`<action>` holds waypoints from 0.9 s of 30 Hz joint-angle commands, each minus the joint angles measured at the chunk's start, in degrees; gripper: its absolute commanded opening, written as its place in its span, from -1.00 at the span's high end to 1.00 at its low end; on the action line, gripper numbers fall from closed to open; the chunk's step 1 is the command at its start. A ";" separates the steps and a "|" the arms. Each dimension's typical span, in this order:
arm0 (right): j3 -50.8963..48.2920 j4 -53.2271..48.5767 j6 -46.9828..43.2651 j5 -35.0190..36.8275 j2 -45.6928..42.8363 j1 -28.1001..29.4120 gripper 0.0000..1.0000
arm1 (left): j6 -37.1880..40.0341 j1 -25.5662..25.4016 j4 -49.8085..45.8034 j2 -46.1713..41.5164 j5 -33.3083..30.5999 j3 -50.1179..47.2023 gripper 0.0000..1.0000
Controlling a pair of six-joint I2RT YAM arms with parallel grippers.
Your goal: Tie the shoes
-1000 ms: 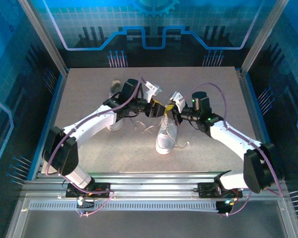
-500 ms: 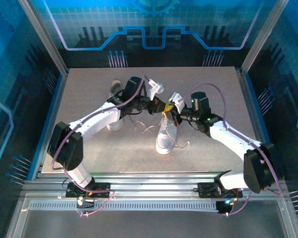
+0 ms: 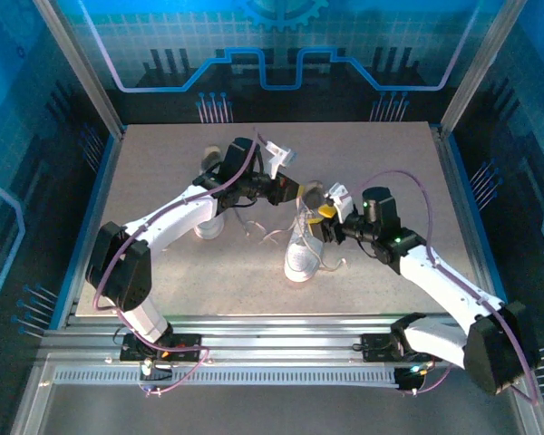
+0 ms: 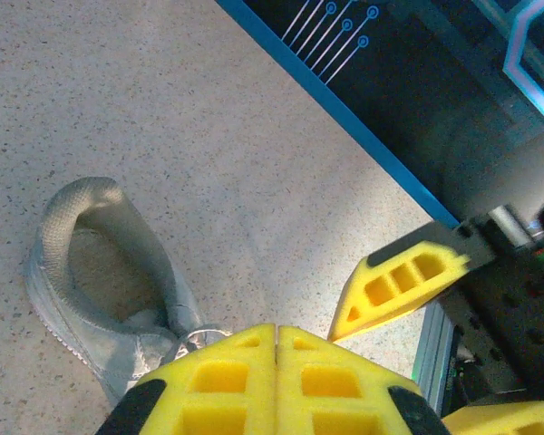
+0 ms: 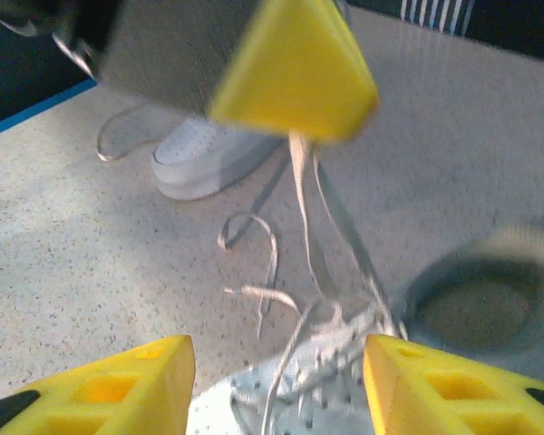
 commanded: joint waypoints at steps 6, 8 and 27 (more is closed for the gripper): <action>-2.79 1.55 3.76 5.42 7.34 3.92 0.06 | -1.90 0.84 0.06 2.02 1.28 3.26 1.00; -1.75 2.30 3.37 5.16 10.01 4.21 0.07 | -1.81 0.94 0.00 1.94 1.22 3.31 1.00; -0.63 -3.94 4.28 6.48 13.66 6.45 0.89 | -1.81 1.50 -0.15 2.94 1.52 3.55 1.00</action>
